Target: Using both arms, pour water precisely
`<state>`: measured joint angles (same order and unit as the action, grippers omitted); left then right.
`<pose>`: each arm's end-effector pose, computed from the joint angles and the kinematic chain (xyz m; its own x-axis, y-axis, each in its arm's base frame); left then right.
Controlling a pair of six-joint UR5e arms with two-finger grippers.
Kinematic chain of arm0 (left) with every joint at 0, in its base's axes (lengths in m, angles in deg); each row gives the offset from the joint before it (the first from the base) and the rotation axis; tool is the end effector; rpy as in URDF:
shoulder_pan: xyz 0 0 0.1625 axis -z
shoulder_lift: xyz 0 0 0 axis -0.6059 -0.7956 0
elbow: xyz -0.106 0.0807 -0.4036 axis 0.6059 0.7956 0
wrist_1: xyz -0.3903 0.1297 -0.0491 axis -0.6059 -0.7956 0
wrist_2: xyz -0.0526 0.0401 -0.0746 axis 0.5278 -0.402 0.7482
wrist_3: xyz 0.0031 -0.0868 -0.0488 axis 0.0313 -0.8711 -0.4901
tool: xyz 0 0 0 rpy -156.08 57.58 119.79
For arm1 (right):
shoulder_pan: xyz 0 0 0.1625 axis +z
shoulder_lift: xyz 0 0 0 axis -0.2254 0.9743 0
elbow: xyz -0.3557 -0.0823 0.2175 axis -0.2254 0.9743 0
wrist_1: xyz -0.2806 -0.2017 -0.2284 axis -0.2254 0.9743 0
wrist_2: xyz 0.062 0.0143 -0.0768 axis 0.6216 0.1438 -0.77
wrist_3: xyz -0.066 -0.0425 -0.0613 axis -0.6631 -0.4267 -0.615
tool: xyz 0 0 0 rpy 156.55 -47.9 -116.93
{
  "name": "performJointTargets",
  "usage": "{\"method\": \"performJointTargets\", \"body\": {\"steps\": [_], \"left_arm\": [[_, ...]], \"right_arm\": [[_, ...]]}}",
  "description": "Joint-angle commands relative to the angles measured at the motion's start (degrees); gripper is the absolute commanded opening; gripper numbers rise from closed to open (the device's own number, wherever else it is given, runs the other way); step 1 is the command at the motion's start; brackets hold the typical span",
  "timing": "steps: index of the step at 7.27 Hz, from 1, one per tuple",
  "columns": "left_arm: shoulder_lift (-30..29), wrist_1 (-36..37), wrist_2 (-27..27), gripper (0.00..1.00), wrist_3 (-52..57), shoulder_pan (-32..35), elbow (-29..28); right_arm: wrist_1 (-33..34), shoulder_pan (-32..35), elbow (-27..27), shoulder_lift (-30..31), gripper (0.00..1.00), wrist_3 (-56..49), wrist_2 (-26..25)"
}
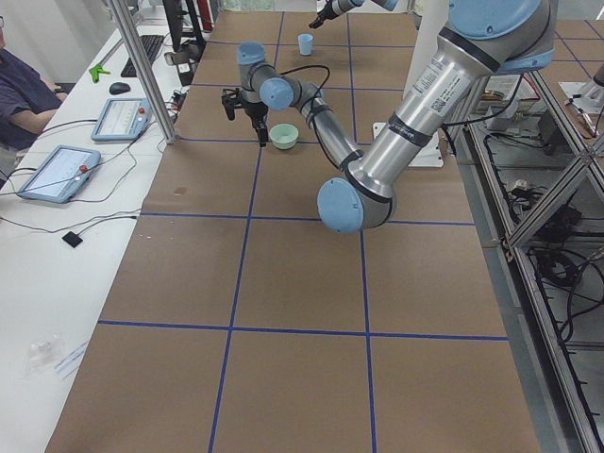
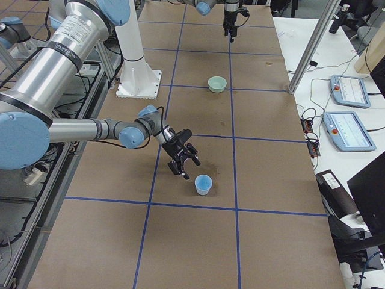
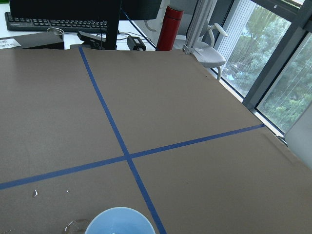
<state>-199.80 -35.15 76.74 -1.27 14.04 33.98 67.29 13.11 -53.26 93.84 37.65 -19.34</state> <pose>0.3527 -0.5641 0.2101 0.5673 -0.3635 -0.7389 0.2768 0.9293 -0.2447 -0.1607 -0.2906 0.5851 0.7777 0.4682 0.4195 -0.6282 0.6025 0.4922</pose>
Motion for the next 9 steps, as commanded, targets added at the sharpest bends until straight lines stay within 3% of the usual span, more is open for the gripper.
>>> {"method": "performJointTargets", "body": {"steps": [1, 3, 5, 9], "left_arm": [[0.53, -0.03, 0.00, 1.00, 0.05, 0.08, 0.09], [0.62, -0.03, 0.00, 1.00, 0.05, 0.08, 0.00], [0.62, -0.03, 0.18, 1.00, 0.14, 0.08, 0.09], [1.14, -0.03, 0.18, 1.00, 0.14, -0.01, -0.18]], "right_arm": [[6.94, -5.98, 4.85, -5.59, 0.98, 8.95, -6.58], [7.23, -8.63, 7.15, -6.50, 0.98, 12.30, -9.67], [7.23, -9.61, 13.03, -8.69, 0.99, 15.29, -13.35], [7.23, -10.58, 20.06, -11.41, 0.99, 18.91, -16.80]]}}
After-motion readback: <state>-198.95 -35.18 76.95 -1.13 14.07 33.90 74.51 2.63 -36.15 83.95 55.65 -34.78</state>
